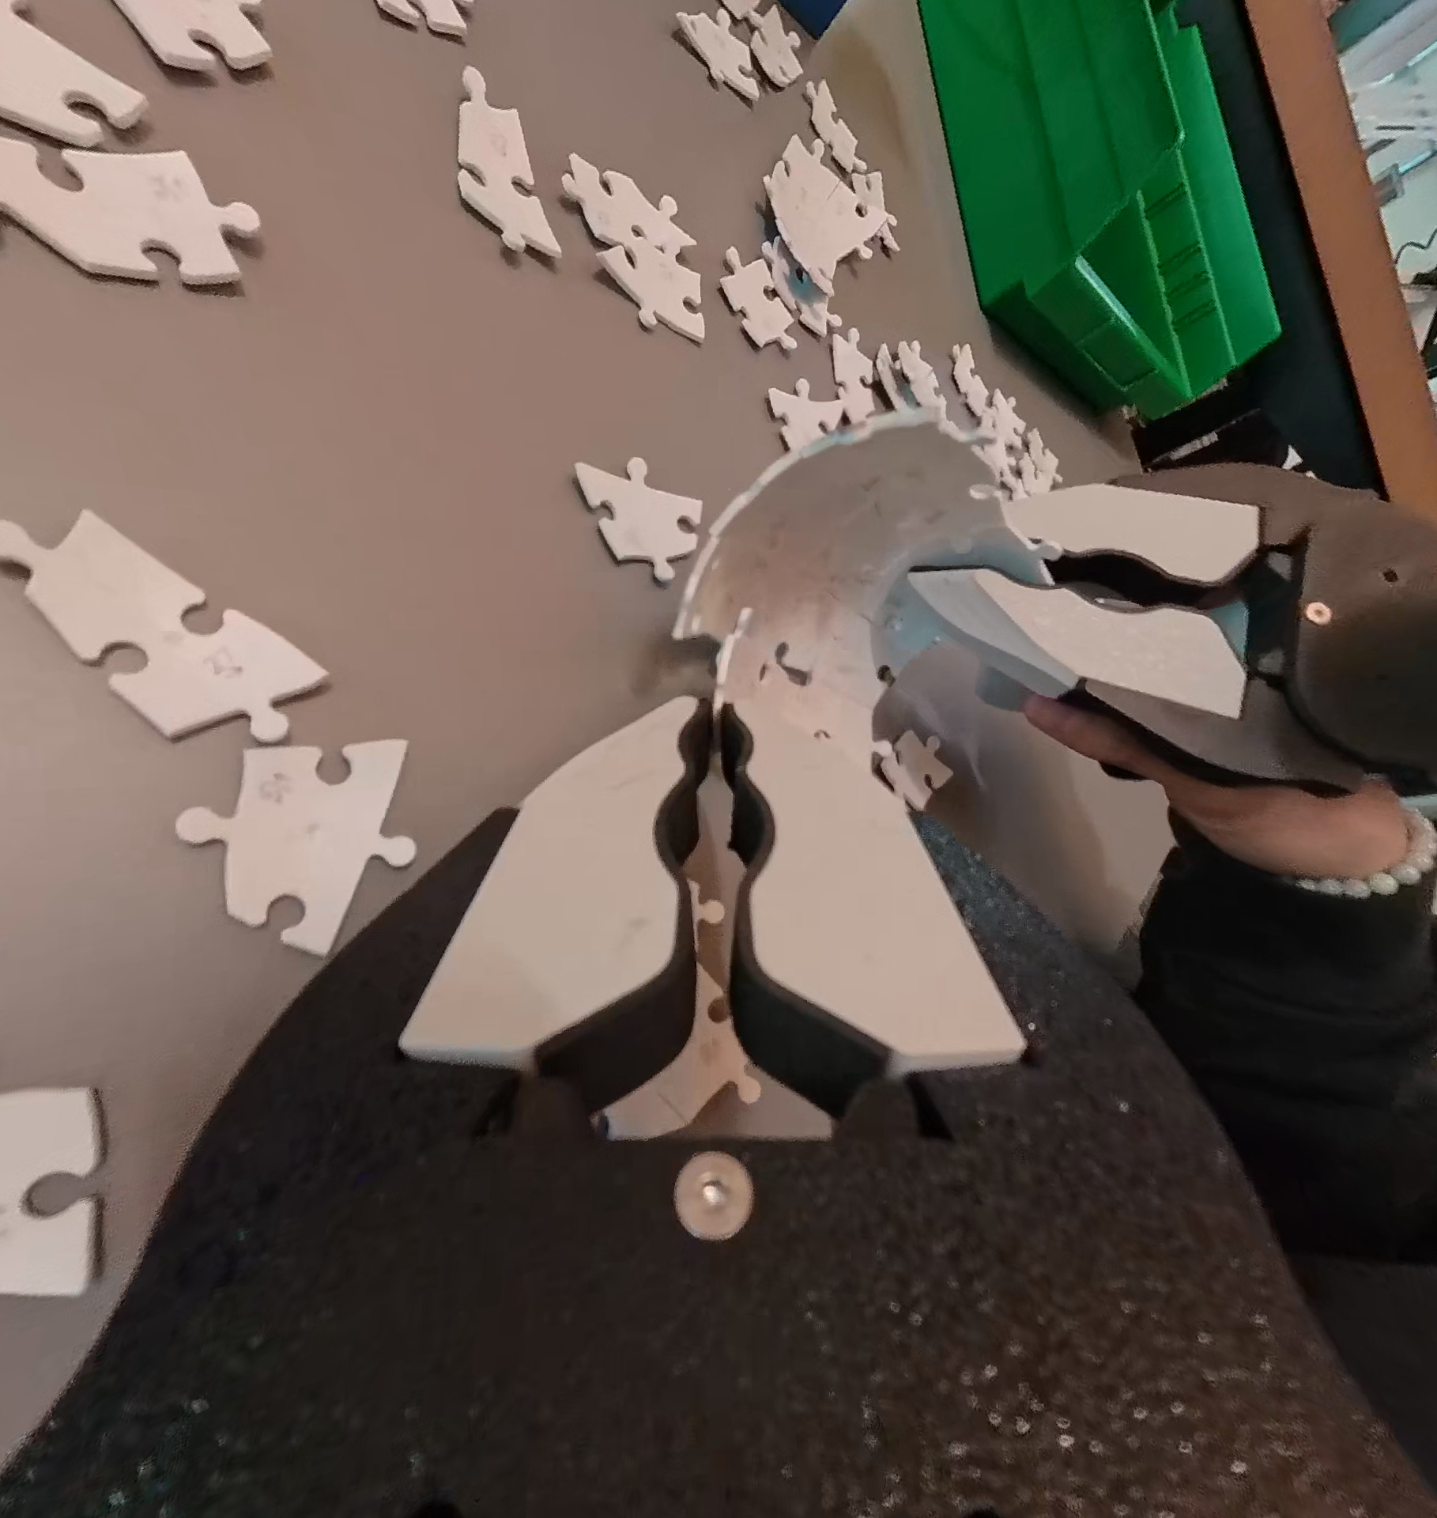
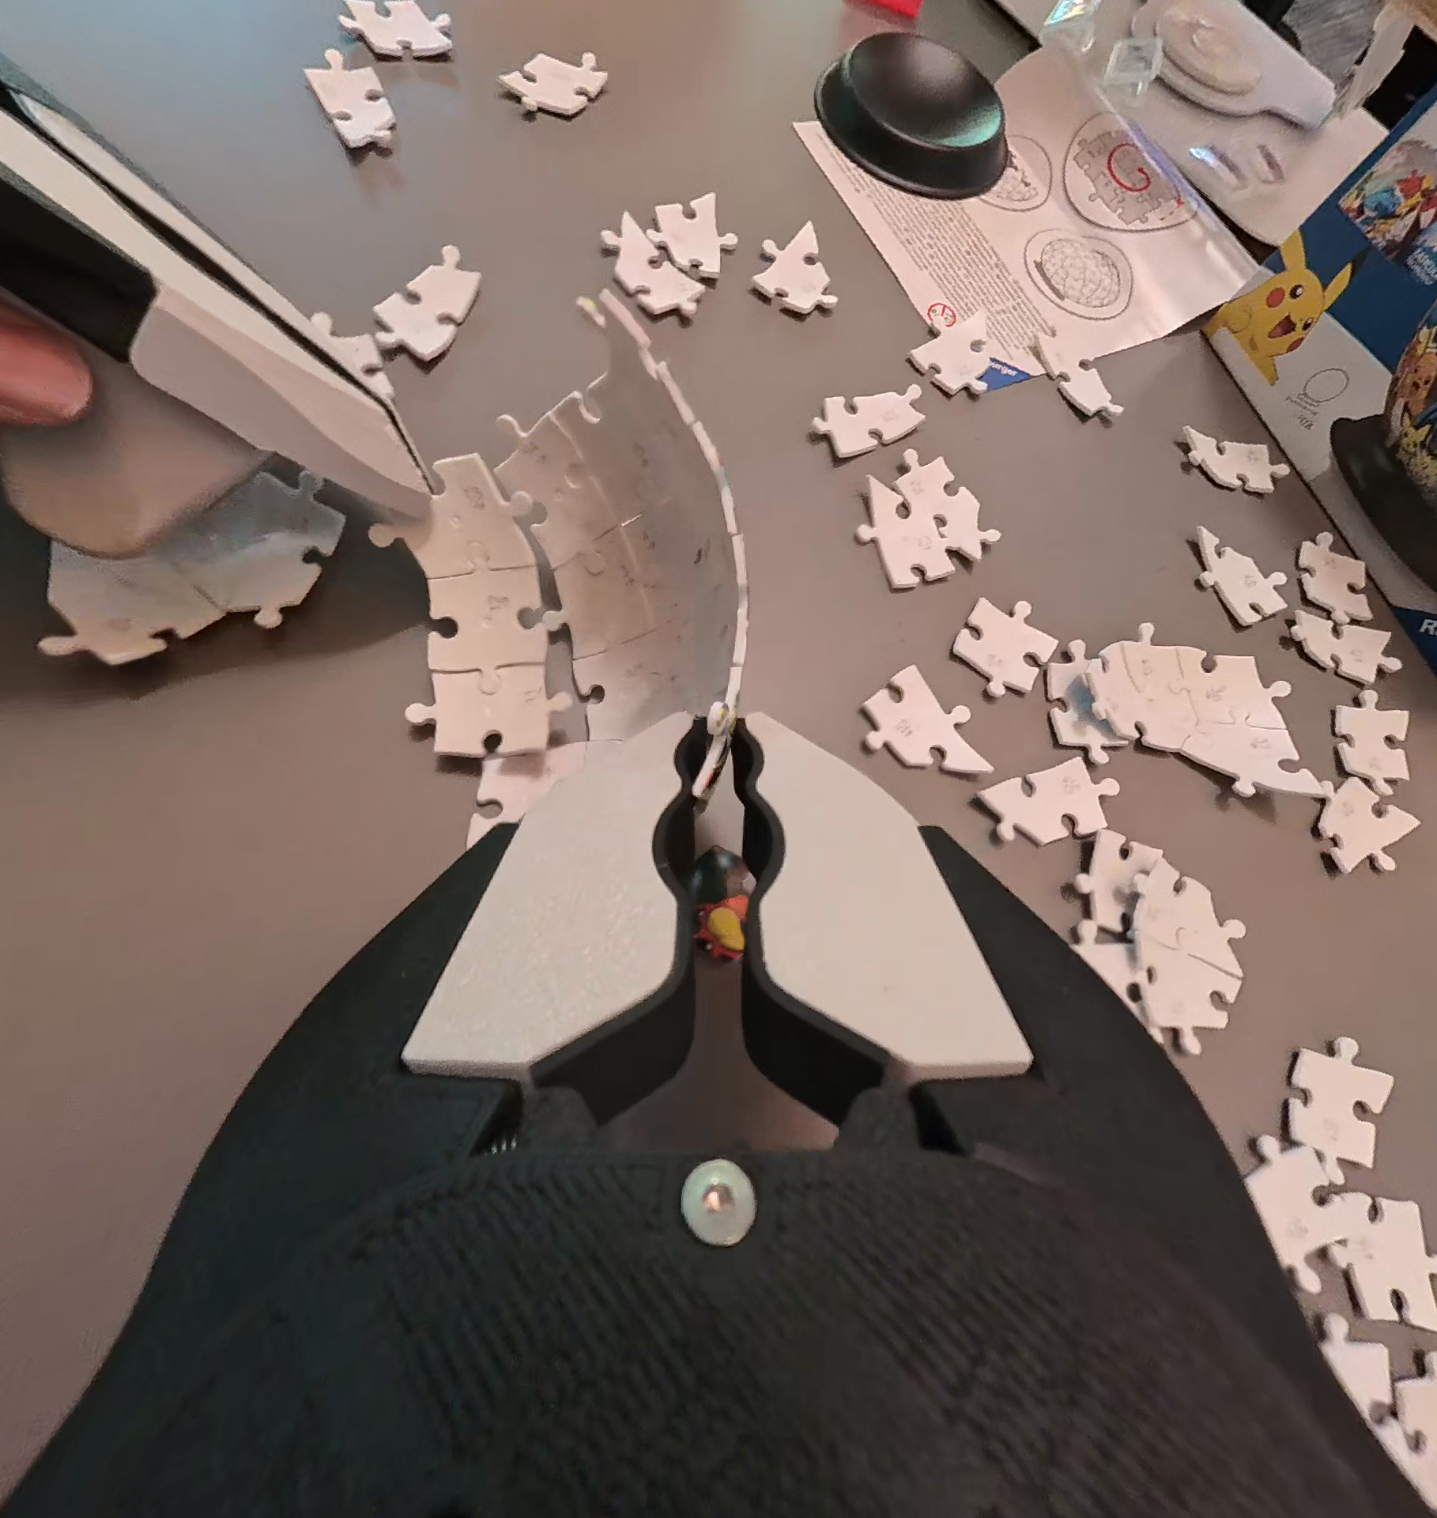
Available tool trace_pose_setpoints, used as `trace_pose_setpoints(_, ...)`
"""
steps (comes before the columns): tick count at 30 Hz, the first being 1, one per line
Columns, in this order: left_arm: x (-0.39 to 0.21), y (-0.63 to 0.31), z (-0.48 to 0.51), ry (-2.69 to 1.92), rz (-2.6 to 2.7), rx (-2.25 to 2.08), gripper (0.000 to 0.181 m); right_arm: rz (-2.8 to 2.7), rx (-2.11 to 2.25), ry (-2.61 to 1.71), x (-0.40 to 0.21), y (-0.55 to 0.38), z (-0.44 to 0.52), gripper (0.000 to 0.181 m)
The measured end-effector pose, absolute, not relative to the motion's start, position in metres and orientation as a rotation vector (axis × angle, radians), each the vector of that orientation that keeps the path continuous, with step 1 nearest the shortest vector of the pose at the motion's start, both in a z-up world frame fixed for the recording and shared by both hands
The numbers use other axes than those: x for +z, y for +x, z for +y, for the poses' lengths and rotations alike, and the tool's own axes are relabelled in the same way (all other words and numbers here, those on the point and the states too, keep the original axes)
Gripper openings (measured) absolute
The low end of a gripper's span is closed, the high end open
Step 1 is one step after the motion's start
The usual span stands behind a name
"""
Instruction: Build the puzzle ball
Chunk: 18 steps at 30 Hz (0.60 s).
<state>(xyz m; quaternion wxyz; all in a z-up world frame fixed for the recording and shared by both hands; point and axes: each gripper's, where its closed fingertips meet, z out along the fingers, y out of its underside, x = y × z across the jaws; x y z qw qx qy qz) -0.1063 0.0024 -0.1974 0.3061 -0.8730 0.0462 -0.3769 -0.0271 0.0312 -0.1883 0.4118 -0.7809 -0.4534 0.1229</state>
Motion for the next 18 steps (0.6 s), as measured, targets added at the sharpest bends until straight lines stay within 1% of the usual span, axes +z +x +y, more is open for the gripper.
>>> trace_pose_setpoints(1, -0.197, -0.107, 0.002, -2.305, 0.109, -0.985, 0.002, -1.149, 0.309, -1.963, -0.188, -0.027, 0.028, 0.006)
trace_pose_setpoints(11, -0.210, -0.113, -0.011, -2.336, 0.073, -0.833, 0.003, -1.155, 0.320, -1.990, -0.191, -0.032, 0.014, 0.006)
trace_pose_setpoints(18, -0.209, -0.119, -0.008, -2.360, 0.181, -0.666, 0.016, -1.193, 0.285, -1.933, -0.188, -0.037, 0.016, 0.006)
